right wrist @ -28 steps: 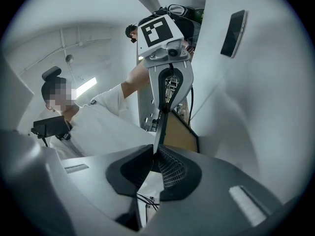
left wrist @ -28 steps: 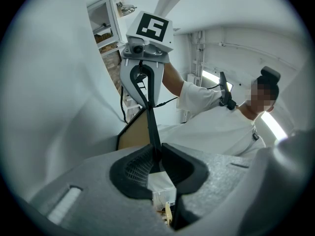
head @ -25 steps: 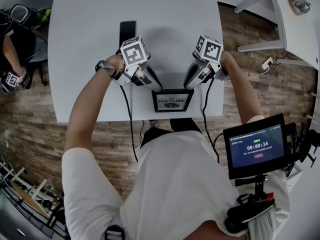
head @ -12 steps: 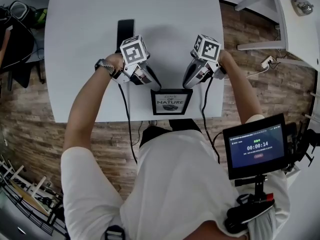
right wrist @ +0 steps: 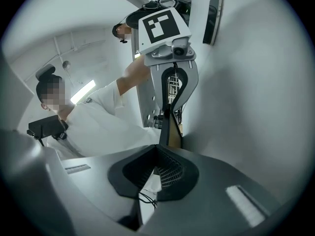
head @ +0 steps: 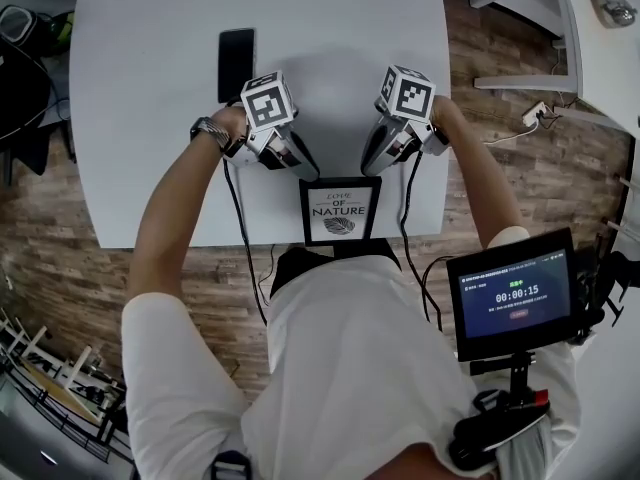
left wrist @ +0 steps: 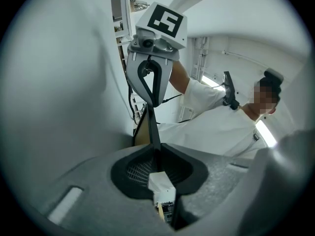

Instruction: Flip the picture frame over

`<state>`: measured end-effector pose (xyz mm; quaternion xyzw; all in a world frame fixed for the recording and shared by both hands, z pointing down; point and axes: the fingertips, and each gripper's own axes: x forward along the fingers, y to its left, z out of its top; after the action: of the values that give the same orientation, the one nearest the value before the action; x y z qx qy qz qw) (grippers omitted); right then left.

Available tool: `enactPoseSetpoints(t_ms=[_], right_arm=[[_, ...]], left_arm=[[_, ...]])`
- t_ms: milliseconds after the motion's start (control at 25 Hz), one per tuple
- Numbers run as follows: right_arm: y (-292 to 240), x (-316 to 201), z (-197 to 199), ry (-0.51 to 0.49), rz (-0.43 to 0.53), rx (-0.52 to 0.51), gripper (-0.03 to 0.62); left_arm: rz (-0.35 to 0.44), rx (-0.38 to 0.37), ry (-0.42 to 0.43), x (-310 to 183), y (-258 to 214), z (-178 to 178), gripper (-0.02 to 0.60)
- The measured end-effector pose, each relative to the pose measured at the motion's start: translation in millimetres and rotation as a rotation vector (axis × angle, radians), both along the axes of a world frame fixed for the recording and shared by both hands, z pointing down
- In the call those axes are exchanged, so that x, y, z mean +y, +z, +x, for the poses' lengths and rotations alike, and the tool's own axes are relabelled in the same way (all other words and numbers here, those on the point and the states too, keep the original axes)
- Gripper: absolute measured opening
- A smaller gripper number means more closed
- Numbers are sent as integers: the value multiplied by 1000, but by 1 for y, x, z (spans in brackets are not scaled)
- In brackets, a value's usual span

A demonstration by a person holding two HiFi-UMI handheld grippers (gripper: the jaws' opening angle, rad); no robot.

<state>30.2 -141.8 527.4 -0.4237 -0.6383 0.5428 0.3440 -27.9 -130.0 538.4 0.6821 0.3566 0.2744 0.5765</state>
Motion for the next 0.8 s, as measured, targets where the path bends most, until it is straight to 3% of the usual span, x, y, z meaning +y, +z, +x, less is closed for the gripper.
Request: enactPoseSetpoints(t_ms=[360, 800], right_arm=[[22, -1, 1, 4, -22, 17, 2], [38, 7, 4, -23, 13, 52, 2]], left_arm=[[-28, -37, 29, 8, 29, -4, 43], [0, -127, 13, 8, 51, -10, 6]])
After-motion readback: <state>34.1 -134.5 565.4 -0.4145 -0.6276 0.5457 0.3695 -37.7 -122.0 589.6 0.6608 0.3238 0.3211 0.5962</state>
